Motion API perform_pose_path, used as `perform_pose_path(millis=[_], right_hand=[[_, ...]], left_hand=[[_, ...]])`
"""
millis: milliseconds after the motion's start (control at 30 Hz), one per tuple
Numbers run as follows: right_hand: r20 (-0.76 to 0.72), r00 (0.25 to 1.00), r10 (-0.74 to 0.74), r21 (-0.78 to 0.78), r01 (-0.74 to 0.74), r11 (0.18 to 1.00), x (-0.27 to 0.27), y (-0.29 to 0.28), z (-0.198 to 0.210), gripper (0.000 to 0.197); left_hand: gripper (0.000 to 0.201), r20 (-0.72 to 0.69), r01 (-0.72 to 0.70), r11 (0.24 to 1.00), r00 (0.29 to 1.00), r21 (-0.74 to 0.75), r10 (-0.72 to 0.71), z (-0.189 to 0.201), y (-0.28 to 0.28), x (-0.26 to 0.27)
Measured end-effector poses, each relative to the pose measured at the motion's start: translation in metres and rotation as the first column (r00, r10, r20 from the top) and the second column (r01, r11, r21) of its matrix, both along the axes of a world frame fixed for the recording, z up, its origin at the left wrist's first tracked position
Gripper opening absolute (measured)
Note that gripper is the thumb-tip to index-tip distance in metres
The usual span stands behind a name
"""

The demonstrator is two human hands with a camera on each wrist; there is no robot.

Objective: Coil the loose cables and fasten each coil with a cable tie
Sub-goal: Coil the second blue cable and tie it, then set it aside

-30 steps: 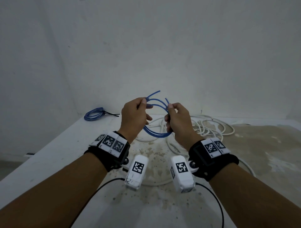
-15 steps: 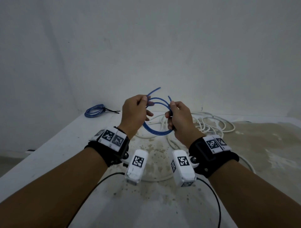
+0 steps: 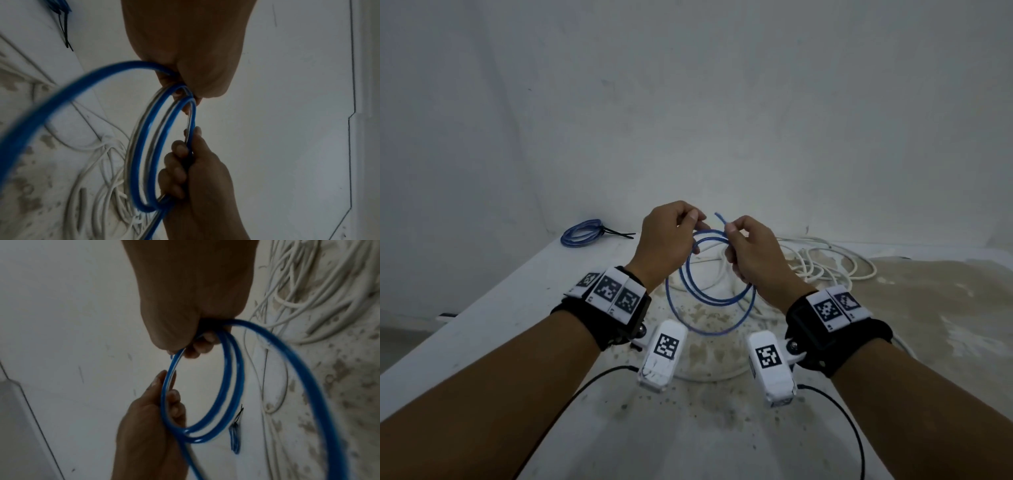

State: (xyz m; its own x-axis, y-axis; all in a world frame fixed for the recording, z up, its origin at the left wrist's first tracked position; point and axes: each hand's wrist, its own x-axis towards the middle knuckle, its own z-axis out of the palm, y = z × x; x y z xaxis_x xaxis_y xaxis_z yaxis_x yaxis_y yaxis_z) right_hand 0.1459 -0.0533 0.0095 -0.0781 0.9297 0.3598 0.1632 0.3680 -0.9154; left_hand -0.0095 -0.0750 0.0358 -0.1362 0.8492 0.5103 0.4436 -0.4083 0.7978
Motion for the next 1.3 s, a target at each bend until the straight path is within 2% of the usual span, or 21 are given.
perform_pose_path(millis=[67, 100, 167, 200, 233, 300, 367, 433, 467, 500, 533, 567, 600, 633, 667, 733, 767, 833, 900, 1100, 1300], right_hand=[[-0.101, 0.989, -0.107, -0.013, 0.106, 0.994, -0.005, 0.007, -0.002, 0.025], [-0.201, 0.969, -0.144, -0.066, 0.133, 0.989, -0.007, 0.010, -0.002, 0.024], [-0.395, 0.898, -0.196, -0.182, 0.133, 0.974, -0.009, 0.014, -0.001, 0.023], [-0.466, 0.857, -0.221, -0.217, 0.132, 0.967, -0.008, 0.015, 0.001, 0.022], [-0.520, 0.817, -0.247, -0.236, 0.141, 0.961, -0.006, 0.017, 0.002, 0.022], [-0.585, 0.747, -0.315, -0.256, 0.198, 0.946, 0.000, 0.018, 0.008, 0.023], [-0.615, 0.682, -0.395, -0.281, 0.278, 0.918, 0.005, 0.023, 0.011, 0.025], [-0.629, 0.625, -0.463, -0.310, 0.345, 0.886, 0.006, 0.028, 0.014, 0.025], [-0.632, 0.600, -0.490, -0.319, 0.374, 0.871, 0.006, 0.031, 0.015, 0.025], [-0.636, 0.578, -0.512, -0.327, 0.399, 0.857, 0.004, 0.032, 0.017, 0.025], [-0.639, 0.556, -0.532, -0.336, 0.420, 0.843, 0.002, 0.034, 0.018, 0.025], [-0.638, 0.539, -0.549, -0.343, 0.440, 0.830, 0.000, 0.034, 0.020, 0.025], [-0.634, 0.533, -0.560, -0.346, 0.452, 0.822, -0.002, 0.035, 0.022, 0.026], [-0.629, 0.538, -0.561, -0.344, 0.454, 0.822, -0.006, 0.035, 0.022, 0.025], [-0.629, 0.553, -0.547, -0.336, 0.441, 0.832, -0.008, 0.034, 0.022, 0.025], [-0.619, 0.601, -0.505, -0.313, 0.401, 0.861, -0.015, 0.030, 0.017, 0.025], [-0.611, 0.623, -0.488, -0.299, 0.388, 0.872, -0.018, 0.029, 0.013, 0.024], [-0.602, 0.651, -0.463, -0.286, 0.366, 0.886, -0.022, 0.023, 0.007, 0.024], [-0.593, 0.668, -0.450, -0.286, 0.348, 0.893, -0.025, 0.017, 0.005, 0.024], [-0.554, 0.733, -0.395, -0.243, 0.311, 0.919, -0.027, 0.005, -0.001, 0.020], [-0.559, 0.789, -0.254, -0.256, 0.128, 0.958, -0.026, -0.005, 0.003, 0.021]], left_hand=[[0.025, 0.040, -0.024, 0.999, 0.999, -0.021, 0.025, -0.006, 0.000, 0.006], [0.026, 0.131, -0.030, 0.998, 0.991, -0.062, 0.038, -0.008, 0.001, 0.008], [0.031, 0.382, -0.023, 0.987, 0.921, -0.162, 0.084, -0.009, 0.003, 0.009], [0.033, 0.460, -0.047, 0.981, 0.878, -0.189, 0.131, -0.009, 0.008, 0.005], [0.034, 0.462, -0.104, 0.974, 0.866, -0.203, 0.189, -0.009, 0.013, 0.000], [0.036, 0.285, -0.293, 0.943, 0.901, -0.156, 0.327, -0.007, 0.021, -0.014], [0.035, 0.098, -0.441, 0.897, 0.893, -0.001, 0.439, -0.007, 0.017, -0.022], [0.036, -0.028, -0.481, 0.845, 0.865, 0.234, 0.500, -0.008, 0.007, -0.022], [0.041, -0.110, -0.446, 0.849, 0.864, 0.282, 0.491, -0.008, -0.002, -0.018], [0.051, -0.204, -0.378, 0.901, 0.885, 0.213, 0.419, -0.007, -0.011, -0.013], [0.062, -0.298, -0.291, 0.956, 0.912, 0.016, 0.283, -0.007, -0.018, -0.008], [0.072, -0.331, -0.197, 0.940, 0.938, -0.277, 0.099, -0.005, -0.027, -0.001], [0.080, -0.251, -0.085, 0.827, 0.966, -0.555, -0.069, -0.005, -0.033, 0.005], [0.083, -0.084, 0.050, 0.696, 0.984, -0.716, -0.157, -0.006, -0.035, 0.009], [0.080, 0.099, 0.172, 0.648, 0.984, -0.742, -0.148, -0.008, -0.034, 0.012], [0.057, 0.369, 0.237, 0.788, 0.929, -0.568, -0.014, -0.014, -0.020, 0.017], [0.044, 0.455, 0.188, 0.865, 0.889, -0.465, 0.051, -0.015, -0.012, 0.018], [0.031, 0.564, 0.117, 0.933, 0.819, -0.342, 0.105, -0.013, -0.004, 0.021], [0.029, 0.530, 0.051, 0.953, 0.839, -0.297, 0.120, -0.010, -0.002, 0.024], [0.027, 0.277, -0.138, 0.988, 0.949, -0.065, 0.151, -0.011, -0.012, 0.025], [0.035, 0.138, -0.239, 0.971, 0.962, 0.017, 0.234, -0.013, -0.007, 0.017]])
